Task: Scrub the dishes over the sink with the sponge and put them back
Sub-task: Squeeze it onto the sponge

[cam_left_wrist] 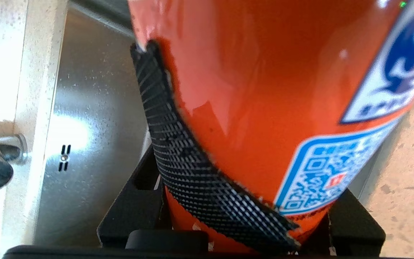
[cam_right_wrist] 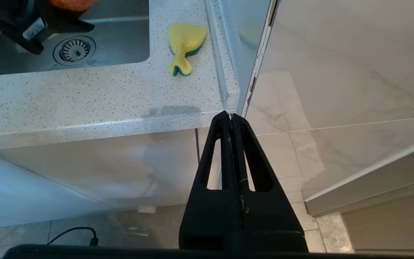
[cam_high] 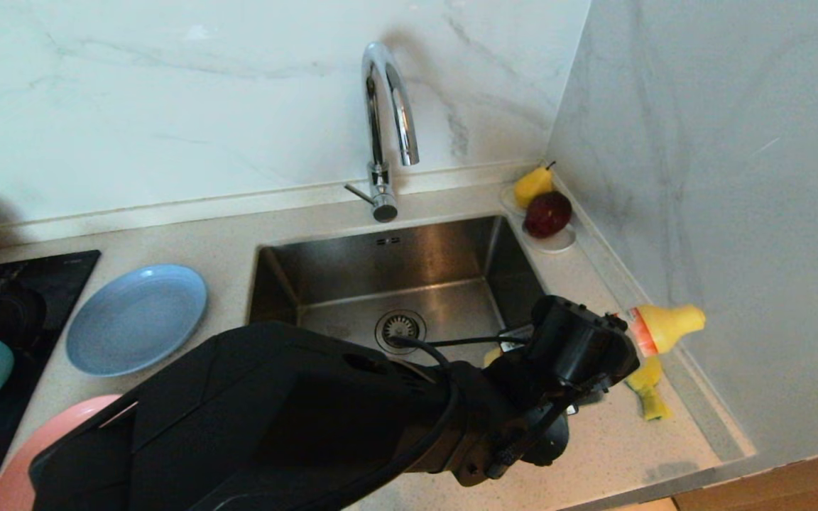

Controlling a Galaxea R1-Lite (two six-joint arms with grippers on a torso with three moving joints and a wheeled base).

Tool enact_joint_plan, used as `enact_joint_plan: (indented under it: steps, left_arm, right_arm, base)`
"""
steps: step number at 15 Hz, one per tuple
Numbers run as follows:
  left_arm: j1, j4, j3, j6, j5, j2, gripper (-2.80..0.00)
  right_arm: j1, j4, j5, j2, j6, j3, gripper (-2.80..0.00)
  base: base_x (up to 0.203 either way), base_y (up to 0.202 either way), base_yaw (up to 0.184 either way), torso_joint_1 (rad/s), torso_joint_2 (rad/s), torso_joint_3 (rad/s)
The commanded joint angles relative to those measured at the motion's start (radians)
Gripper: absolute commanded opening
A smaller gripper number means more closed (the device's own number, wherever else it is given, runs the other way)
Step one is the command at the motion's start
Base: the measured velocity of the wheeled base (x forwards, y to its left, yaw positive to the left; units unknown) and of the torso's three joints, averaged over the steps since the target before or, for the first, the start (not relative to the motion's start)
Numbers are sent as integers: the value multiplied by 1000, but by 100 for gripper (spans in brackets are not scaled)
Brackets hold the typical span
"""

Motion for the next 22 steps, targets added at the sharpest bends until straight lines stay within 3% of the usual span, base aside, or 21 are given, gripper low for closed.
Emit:
enact_joint_plan:
  steps: [1,4,7,17,19,22]
  left_arm:
    - [1,2,-1,28,4,10,-280]
    - [1,3,0,58,8,13,-280]
    - [0,4,1,95,59,23,-280]
    - [-11,-4,-11,136,91,85,-280]
    - [-10,-4,-4,178,107,80,-280]
    - [-8,-3,-14,188,109,77,-280]
  right_arm:
    - [0,0,0,-2,0,0,-280]
    - [0,0,0,-2,0,0,-280]
    - [0,0,0,-2,0,0,-280]
    - [0,0,0,-2,0,0,-280]
    - [0,0,0,-2,0,0,-280]
    - [0,0,0,-2,0,0,-280]
  base:
    - [0,0,0,0,0,0]
    - [0,0,0,0,0,0]
    - [0,0,0,0,0,0]
    - [0,0,0,0,0,0]
    - [0,0,0,0,0,0]
    - [0,0,0,0,0,0]
